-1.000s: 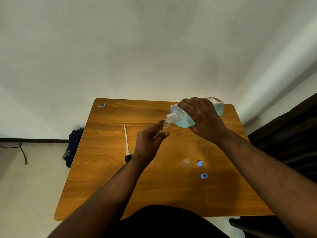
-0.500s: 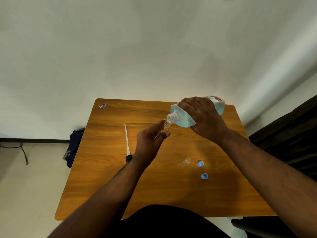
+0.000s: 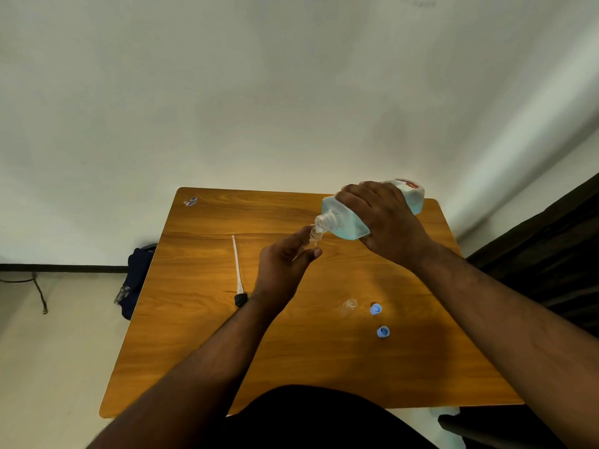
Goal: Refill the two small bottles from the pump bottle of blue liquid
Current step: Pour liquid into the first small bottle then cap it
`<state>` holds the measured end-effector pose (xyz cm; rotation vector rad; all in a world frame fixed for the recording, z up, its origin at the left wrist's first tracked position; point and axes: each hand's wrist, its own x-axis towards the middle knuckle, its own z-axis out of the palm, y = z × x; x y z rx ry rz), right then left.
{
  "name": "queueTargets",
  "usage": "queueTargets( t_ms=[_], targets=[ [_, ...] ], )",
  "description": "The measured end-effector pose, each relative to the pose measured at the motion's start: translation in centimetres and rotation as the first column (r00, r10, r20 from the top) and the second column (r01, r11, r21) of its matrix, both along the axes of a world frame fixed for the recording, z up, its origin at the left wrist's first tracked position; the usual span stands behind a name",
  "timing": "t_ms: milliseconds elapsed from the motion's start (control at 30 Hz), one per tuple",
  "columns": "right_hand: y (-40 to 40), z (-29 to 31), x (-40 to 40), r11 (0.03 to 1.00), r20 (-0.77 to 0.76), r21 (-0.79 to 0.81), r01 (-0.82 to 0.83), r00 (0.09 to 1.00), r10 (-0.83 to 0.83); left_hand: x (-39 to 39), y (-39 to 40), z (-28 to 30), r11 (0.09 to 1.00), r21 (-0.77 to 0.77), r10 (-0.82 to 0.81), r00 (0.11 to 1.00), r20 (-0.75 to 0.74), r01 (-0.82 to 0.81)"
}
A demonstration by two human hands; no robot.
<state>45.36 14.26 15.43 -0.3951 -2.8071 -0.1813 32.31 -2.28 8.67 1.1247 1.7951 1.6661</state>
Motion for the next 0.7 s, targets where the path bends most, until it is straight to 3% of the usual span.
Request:
queueTargets(
  t_ms=[700],
  targets=[
    [-0.08,0.15,0.06,1.0,0.004,-0.003,-0.005,1.0,0.005,0.09,-0.07,-0.07,1.0,0.029,0.001,0.996,-0.087,0.001]
  ],
)
